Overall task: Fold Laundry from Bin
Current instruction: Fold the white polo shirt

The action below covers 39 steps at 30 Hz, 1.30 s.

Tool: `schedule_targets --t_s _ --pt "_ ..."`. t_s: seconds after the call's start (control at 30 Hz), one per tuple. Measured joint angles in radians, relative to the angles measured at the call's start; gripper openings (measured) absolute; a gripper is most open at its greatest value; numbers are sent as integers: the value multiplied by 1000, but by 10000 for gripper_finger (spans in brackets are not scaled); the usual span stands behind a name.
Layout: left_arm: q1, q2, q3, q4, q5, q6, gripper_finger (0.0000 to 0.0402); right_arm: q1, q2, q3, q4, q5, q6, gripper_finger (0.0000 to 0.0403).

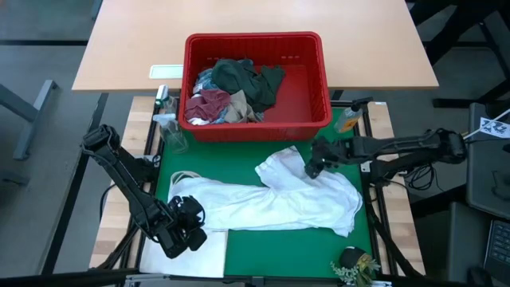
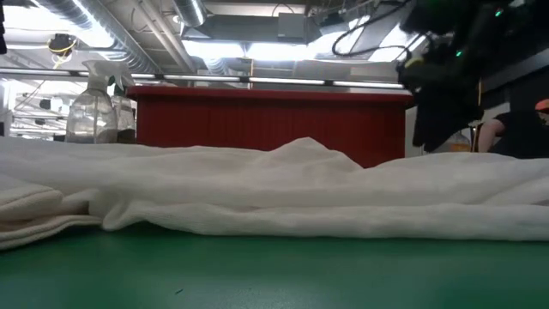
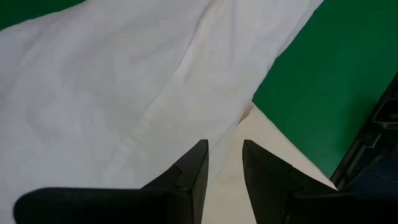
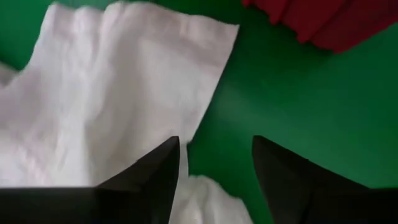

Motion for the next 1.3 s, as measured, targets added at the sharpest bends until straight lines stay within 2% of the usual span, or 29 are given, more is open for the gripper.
schedule_targets --t_s 0.3,0.67,0.8,1.1,1.3 --pt "0 0 0 0 -1 0 94 -122 0 -88 177 -10 -21 191" --pt "0 0 0 -5 -41 0 94 -129 19 -228 428 -29 -26 191" --pt "0 0 0 -5 -44 9 94 -129 64 -265 530 -30 -26 191" --pt "0 0 0 -5 -44 26 94 -128 212 -272 646 -4 -28 191" --pt "0 0 0 -5 -44 26 94 -128 262 -271 709 -30 -96 185"
